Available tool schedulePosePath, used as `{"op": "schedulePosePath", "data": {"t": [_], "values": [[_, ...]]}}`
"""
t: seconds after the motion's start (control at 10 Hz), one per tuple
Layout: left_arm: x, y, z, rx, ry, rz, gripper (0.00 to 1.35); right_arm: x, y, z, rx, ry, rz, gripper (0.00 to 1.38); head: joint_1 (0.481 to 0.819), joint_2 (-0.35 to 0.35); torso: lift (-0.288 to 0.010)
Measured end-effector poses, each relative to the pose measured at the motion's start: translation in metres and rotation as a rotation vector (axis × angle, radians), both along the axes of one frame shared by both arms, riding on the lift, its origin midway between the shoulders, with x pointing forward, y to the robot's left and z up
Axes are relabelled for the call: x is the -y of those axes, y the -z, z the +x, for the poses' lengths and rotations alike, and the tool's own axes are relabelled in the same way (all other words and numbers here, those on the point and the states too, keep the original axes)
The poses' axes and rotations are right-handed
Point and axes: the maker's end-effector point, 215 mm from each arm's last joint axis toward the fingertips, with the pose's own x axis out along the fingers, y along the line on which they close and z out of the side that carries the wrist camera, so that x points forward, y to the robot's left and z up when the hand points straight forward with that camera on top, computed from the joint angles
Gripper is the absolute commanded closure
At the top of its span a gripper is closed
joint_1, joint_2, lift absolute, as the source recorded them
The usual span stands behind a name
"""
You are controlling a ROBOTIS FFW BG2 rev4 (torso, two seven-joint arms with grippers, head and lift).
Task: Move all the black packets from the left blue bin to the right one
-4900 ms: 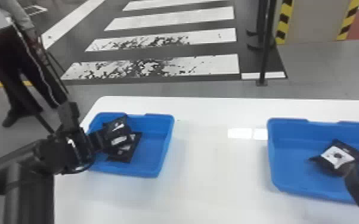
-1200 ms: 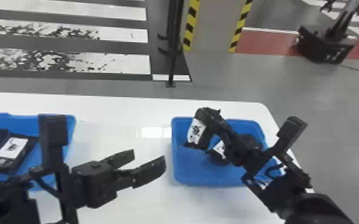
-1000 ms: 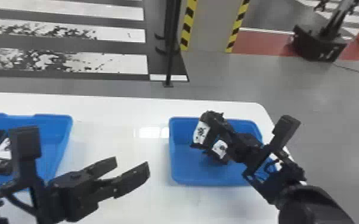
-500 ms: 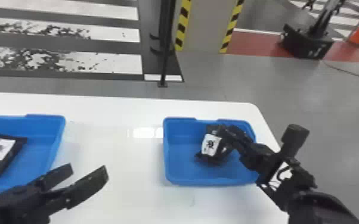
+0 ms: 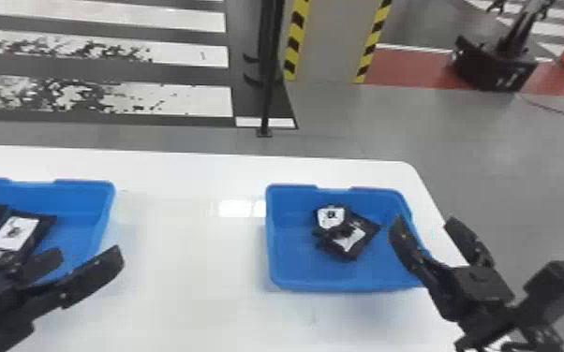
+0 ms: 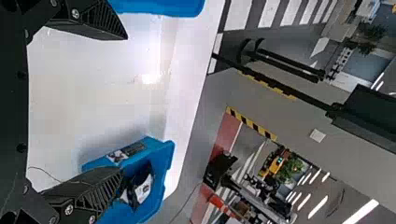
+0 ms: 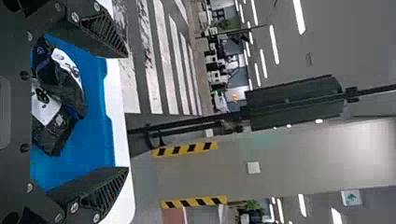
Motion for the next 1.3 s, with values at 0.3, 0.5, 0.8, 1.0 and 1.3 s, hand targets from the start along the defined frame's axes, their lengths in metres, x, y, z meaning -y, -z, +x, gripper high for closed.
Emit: {"op": "schedulePosePath", "data": {"t": [0.3,0.5,0.8,1.0,1.3], "values": [[-0.062,0.013,0.017,-0.036,-0.12,0.092,0.15,-0.02,-0.032,-0.045,0.027,-0.016,-0.027,0.12,0.695,-0.059,-0.15],[-0.121,0.022,0.028,-0.084,-0.235,0.182,0.16,-0.038,-0.027,-0.062,-0.004,-0.042,0.019,0.12,0.695,0.04,-0.15],[-0.173,0.046,0.052,-0.193,-0.317,0.249,0.16,-0.052,-0.016,-0.069,-0.043,-0.065,0.063,0.13,0.695,0.161,-0.15],[-0.195,0.063,0.071,-0.26,-0.363,0.258,0.16,-0.054,-0.012,-0.069,-0.054,-0.07,0.074,0.13,0.695,0.185,-0.15],[-0.208,0.083,0.093,-0.344,-0.385,0.267,0.16,-0.056,-0.009,-0.068,-0.062,-0.074,0.086,0.13,0.695,0.204,-0.15]]}}
